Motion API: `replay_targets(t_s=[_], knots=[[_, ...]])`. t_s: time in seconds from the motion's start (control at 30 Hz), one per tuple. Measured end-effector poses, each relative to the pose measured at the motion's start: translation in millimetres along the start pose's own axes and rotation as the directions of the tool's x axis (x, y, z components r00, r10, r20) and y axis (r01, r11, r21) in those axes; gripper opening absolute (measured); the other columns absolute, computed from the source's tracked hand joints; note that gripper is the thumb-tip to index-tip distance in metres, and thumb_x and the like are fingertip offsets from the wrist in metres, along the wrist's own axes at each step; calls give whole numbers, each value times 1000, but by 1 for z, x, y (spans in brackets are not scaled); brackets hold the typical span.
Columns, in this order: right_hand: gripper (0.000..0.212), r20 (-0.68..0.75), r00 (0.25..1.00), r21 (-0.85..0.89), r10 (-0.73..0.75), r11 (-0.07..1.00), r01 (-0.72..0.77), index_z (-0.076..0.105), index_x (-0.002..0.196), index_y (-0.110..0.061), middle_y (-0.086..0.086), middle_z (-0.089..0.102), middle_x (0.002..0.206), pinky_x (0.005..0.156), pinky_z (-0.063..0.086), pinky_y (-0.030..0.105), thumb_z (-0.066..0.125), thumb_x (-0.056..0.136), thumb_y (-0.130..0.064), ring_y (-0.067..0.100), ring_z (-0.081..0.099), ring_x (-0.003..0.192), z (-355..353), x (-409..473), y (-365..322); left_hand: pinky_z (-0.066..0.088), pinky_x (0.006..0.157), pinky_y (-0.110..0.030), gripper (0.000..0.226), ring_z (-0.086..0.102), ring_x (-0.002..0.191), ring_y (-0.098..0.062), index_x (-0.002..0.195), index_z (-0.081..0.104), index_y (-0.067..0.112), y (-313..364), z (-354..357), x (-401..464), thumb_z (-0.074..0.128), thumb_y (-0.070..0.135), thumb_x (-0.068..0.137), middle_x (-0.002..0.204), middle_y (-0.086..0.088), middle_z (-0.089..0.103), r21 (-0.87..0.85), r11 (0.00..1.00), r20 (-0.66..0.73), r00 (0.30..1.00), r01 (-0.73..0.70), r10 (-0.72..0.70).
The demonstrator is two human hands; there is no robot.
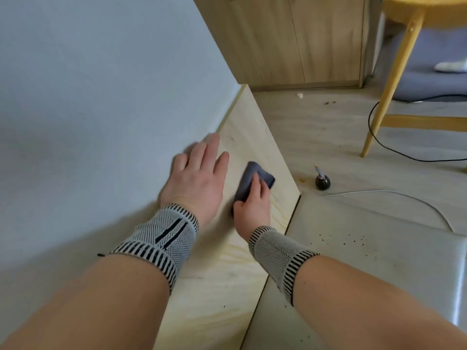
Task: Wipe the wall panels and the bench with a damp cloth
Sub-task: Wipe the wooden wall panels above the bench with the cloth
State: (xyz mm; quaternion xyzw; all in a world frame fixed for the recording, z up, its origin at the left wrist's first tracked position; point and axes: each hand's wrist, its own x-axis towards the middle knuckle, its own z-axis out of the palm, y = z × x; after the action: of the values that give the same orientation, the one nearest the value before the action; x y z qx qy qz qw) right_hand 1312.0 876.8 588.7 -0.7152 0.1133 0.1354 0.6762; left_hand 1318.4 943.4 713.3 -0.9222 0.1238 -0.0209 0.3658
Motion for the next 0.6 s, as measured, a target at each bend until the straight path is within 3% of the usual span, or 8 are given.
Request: replay_targets(t_s=[0.1,0.27,0.3,0.37,0.43,0.47,0.53,0.6], knots=[[78,26,995,3,96,995,-96,9,156,-25,2,-1,162,118,16,34,46,90,-7,26,12,147,-5,10,1,13,104,-41,63,-8,136,-27,153,11,23,0,0,2,43,33,100,159,-11,-18,-2,1000,21,1000,-4,4],[77,-126,941,16,-314,948,318,26,152,-20,8,22,157,115,17,30,51,81,-5,26,24,140,11,-11,-11,13,104,-41,61,-8,136,-25,153,13,24,0,-1,1,41,37,101,159,-9,-18,-27,1000,16,1000,6,-5],[77,-124,952,14,-279,959,282,25,153,-22,6,21,157,115,17,29,50,82,-7,25,24,140,11,-6,-5,11,103,-40,62,-8,136,-26,154,12,24,0,-2,1,41,37,101,160,-9,-18,-21,1000,22,1000,4,-3],[76,-59,998,58,-8,998,12,17,154,-26,0,15,159,115,19,32,47,87,-7,24,21,141,3,9,6,8,104,-41,65,-9,138,-27,155,9,23,1,-2,1,41,39,101,160,-11,-20,-2,1000,46,999,-3,3],[73,1,982,49,189,981,-189,12,155,-24,3,13,160,114,24,36,44,91,-8,26,23,143,-7,18,11,9,106,-42,67,-10,139,-28,156,6,22,2,-1,1,40,39,101,159,-11,-23,3,1000,64,998,0,-1],[72,-4,987,43,163,986,-163,13,155,-22,4,15,159,114,25,34,44,91,-7,26,25,142,-9,17,8,10,107,-42,67,-10,140,-28,156,5,22,3,-1,1,39,39,101,159,-11,-24,2,1000,65,998,2,-2],[73,-62,994,81,-90,992,95,22,153,-17,5,21,156,113,22,26,47,87,-3,22,27,141,-6,6,-7,10,107,-42,65,-10,139,-28,155,5,23,3,-2,2,38,38,102,158,-10,-25,-6,1000,63,998,11,-11],[73,-85,946,106,-312,942,320,30,151,-15,7,27,153,112,16,20,49,81,-3,19,27,139,1,-8,-16,12,108,-41,66,-9,139,-27,155,5,23,3,-3,2,39,40,101,157,-9,-24,-8,1000,66,998,22,-21]])
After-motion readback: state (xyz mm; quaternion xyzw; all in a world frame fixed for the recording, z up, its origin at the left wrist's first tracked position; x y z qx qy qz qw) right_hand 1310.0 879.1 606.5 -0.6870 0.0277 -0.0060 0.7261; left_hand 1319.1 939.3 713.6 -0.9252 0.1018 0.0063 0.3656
